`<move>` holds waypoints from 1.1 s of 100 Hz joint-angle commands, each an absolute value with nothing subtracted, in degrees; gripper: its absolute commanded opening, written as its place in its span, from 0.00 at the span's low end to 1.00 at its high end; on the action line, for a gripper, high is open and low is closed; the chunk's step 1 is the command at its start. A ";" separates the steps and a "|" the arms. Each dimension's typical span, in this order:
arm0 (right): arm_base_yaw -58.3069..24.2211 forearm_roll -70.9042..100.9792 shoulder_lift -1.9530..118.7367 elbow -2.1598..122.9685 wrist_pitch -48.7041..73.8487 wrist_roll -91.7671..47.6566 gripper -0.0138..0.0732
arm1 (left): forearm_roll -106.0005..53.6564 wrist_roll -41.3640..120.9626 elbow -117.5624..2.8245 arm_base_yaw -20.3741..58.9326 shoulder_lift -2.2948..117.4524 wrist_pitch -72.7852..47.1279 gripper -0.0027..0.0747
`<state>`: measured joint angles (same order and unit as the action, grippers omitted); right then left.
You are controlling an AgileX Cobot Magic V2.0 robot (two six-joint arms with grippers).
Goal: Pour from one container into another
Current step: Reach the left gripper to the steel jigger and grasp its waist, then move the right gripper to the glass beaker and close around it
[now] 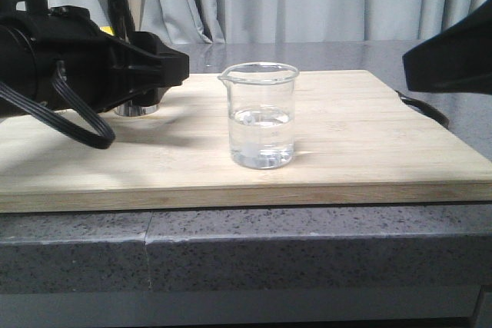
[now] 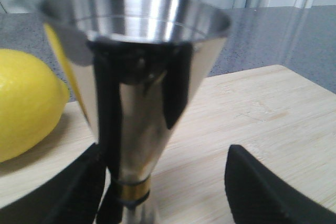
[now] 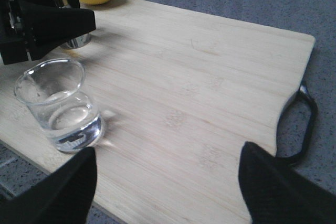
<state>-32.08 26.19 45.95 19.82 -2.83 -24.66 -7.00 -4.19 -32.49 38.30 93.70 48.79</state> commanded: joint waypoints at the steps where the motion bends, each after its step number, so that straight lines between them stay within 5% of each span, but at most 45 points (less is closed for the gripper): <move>1: -32.26 26.02 45.38 21.17 -7.06 -25.35 0.74 | -6.70 -4.87 -33.88 38.13 92.07 53.27 0.60; 40: -32.26 26.02 45.38 21.17 -7.06 -25.35 0.74 | -6.70 -4.70 -33.88 38.13 92.07 53.38 0.59; 110: -32.26 26.02 45.38 21.17 -6.43 -25.35 0.74 | -6.59 -4.51 -33.88 38.13 91.96 55.52 0.03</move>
